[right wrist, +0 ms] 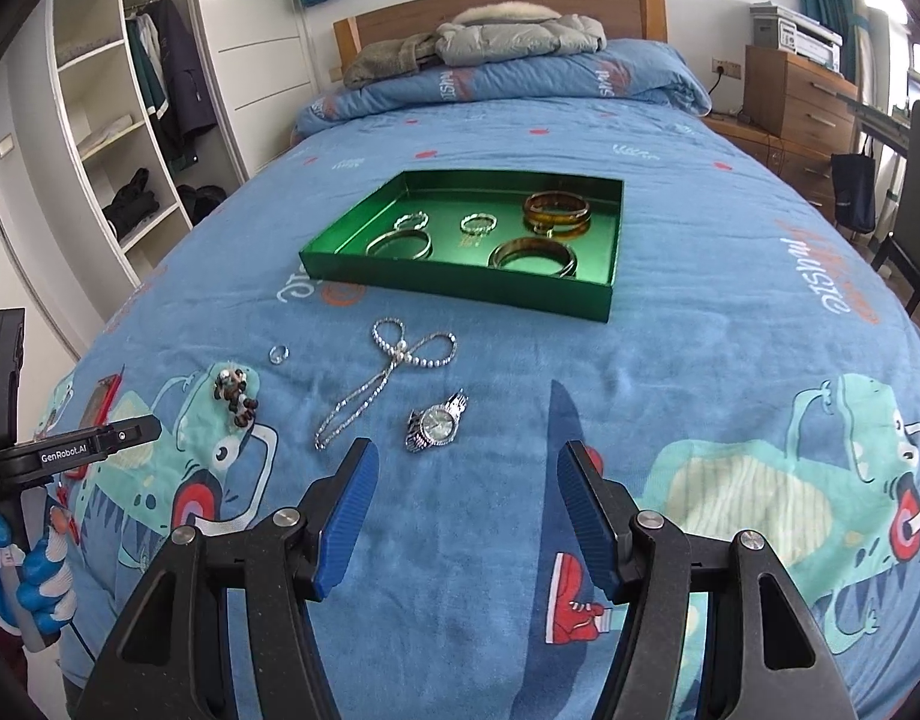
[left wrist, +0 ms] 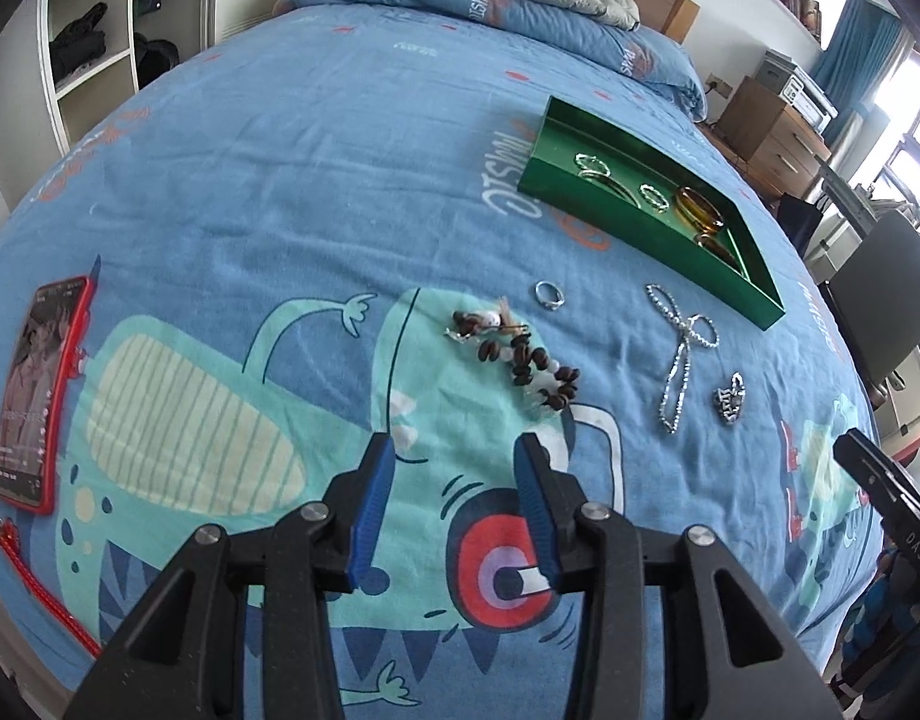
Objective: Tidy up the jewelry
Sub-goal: 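Move the left tool to the brown beaded bracelet while the right tool approaches the silver watch, then grasp the brown beaded bracelet with the left tool while the right tool grasps the silver watch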
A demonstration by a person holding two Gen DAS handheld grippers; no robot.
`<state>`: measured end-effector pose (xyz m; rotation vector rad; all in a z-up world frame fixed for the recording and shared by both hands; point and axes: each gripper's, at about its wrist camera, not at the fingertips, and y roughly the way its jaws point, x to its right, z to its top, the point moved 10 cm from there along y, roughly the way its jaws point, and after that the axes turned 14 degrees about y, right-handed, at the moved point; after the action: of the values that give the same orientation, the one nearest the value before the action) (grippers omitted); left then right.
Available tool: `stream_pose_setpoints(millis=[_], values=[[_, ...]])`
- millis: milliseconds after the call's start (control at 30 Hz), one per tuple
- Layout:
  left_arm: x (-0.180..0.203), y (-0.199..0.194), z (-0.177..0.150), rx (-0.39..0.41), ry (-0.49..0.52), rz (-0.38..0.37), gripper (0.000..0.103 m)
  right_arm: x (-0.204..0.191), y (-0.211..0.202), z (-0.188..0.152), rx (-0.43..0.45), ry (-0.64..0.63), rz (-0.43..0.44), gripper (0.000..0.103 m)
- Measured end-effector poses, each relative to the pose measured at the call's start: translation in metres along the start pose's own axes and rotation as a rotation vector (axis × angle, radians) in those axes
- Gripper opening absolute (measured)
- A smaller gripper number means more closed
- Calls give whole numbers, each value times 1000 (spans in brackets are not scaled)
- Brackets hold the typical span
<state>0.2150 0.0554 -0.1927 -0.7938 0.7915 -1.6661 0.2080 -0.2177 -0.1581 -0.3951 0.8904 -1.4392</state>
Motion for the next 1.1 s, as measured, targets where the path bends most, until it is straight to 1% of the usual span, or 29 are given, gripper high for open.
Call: stream_pose_setpoints(millis=[200,433,633,733,867,1000,1067,1100], values=[[10,14,0,-5,-16,-38,46,0,24,-14,-45,-10,3,61],[22,30,9,-12,-36,-62,48,0,48,-24,-85,-19,8,61],[27,48,20,-24,-58,-47,49,-5,63,-30,-110,-44,23,61],[27,58,27,-31,-64,-19,49,-8,70,-33,-114,-60,28,61],[25,71,36,-38,-69,37,49,-14,79,-29,-103,-89,20,61],[27,80,43,-49,-23,121,50,-20,89,-23,-89,-129,1,62],[27,84,44,-49,-12,147,50,-24,94,-22,-75,-164,-24,61],[27,85,44,-47,-6,160,50,-26,97,-21,-66,-179,-37,58]])
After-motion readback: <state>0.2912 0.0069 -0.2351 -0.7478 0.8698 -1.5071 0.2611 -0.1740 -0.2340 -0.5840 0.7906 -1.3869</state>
